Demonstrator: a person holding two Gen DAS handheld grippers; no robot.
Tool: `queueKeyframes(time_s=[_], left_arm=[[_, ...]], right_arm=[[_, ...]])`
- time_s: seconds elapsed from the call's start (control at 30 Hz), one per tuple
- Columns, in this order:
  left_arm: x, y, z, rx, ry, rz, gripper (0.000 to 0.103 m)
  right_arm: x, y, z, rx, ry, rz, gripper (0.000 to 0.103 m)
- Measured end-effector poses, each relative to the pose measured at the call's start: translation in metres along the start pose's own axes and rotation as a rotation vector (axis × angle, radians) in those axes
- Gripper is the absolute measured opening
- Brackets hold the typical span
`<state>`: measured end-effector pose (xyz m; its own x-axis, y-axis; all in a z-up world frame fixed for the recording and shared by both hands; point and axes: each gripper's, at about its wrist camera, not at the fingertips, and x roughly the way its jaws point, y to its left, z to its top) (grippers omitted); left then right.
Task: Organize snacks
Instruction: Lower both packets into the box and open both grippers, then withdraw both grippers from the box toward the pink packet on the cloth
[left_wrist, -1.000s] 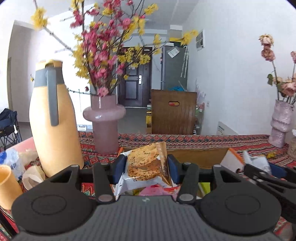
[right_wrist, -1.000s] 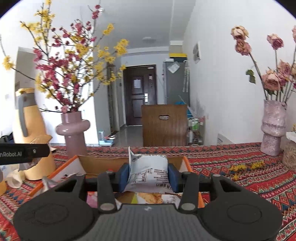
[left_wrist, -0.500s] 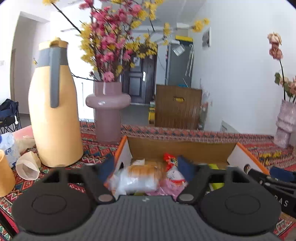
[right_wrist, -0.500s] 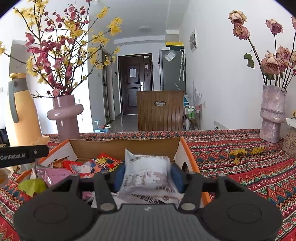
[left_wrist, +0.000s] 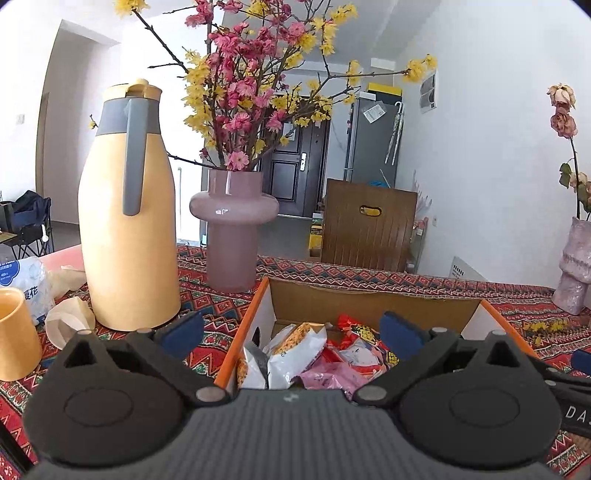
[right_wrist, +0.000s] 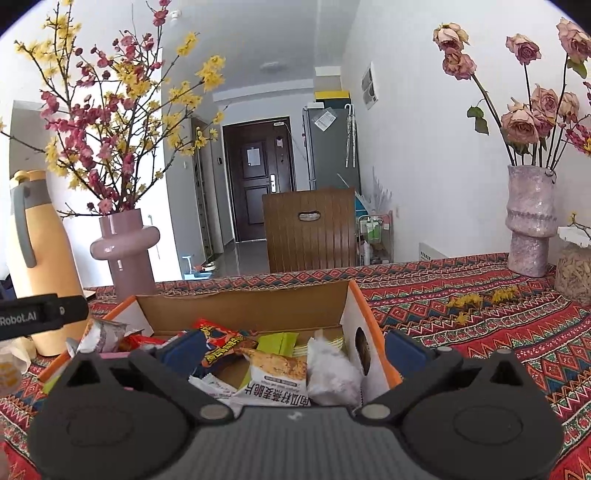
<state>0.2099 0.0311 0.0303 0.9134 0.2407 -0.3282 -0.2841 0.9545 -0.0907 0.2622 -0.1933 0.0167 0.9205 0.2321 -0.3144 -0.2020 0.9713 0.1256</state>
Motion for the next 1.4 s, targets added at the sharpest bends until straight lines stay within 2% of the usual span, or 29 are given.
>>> queueKeyframes(time_s=[0.4, 0.53, 0.83, 0.97, 1.13, 1.4], left_arm=[[-0.004, 0.001, 0.002, -0.012, 0.001, -0.003, 0.103], [-0.014, 0.0, 0.01, -0.005, 0.039, -0.03, 0.103], [-0.07, 0.01, 0.011, 0.035, 0.009, -0.067, 0.103], [-0.088, 0.021, -0.001, 0.053, 0.023, -0.073, 0.103], [-0.096, 0.038, -0.025, 0.073, 0.077, -0.072, 0.103], [-0.077, 0.06, -0.068, 0.075, 0.159, -0.048, 0.103]], right_arm=[[-0.001, -0.001, 0.0, 0.003, 0.0, -0.007, 0.103], [-0.009, 0.0, 0.005, -0.004, -0.009, -0.007, 0.103], [-0.054, 0.002, -0.002, -0.047, 0.027, 0.041, 0.103], [-0.073, 0.001, -0.015, -0.042, 0.061, 0.054, 0.103], [-0.093, -0.004, -0.041, -0.023, 0.126, 0.055, 0.103], [-0.104, -0.017, -0.073, 0.003, 0.227, 0.024, 0.103]])
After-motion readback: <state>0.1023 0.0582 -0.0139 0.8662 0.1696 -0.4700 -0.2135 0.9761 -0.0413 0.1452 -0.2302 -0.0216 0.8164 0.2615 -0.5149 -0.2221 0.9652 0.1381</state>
